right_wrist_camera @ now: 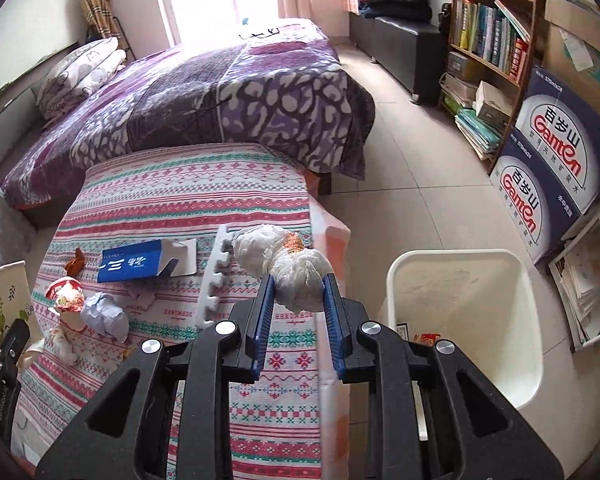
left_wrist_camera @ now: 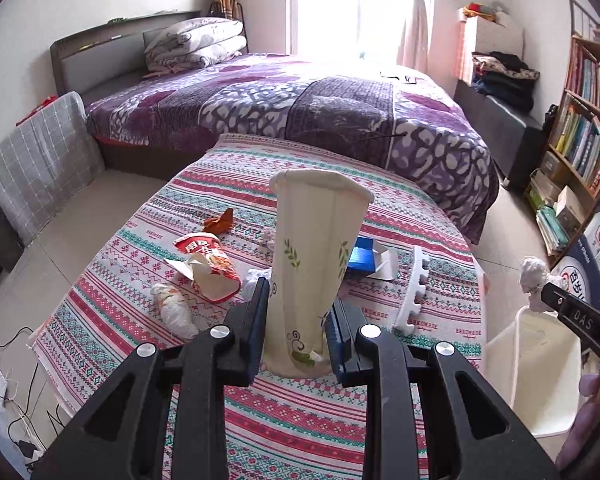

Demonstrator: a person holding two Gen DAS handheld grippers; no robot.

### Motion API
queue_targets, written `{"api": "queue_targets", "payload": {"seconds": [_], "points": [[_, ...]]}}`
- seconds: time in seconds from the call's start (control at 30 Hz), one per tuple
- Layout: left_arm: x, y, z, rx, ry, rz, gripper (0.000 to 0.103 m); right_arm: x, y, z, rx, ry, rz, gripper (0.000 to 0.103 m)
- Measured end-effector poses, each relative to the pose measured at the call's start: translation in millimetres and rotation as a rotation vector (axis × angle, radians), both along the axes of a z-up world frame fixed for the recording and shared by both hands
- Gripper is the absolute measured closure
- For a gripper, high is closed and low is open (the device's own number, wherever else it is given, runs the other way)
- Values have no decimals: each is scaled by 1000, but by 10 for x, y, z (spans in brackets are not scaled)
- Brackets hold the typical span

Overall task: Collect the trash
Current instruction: 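Drop the white plastic bundle into the white bin by opening the right tool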

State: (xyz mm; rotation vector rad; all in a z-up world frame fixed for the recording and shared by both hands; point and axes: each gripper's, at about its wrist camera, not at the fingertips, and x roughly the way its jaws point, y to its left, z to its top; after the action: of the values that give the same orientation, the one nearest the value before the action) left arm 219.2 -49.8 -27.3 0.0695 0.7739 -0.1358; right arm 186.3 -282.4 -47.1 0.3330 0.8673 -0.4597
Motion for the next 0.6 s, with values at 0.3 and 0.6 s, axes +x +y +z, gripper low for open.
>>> {"api": "queue_targets", "payload": {"seconds": [0.3, 0.6], "points": [[-90, -539, -104, 16, 11, -104, 76, -251, -593, -53, 58, 35, -169, 78], [-239, -1057, -213, 11, 28, -232, 76, -534, -1060, -10, 48, 29, -327, 56]]}}
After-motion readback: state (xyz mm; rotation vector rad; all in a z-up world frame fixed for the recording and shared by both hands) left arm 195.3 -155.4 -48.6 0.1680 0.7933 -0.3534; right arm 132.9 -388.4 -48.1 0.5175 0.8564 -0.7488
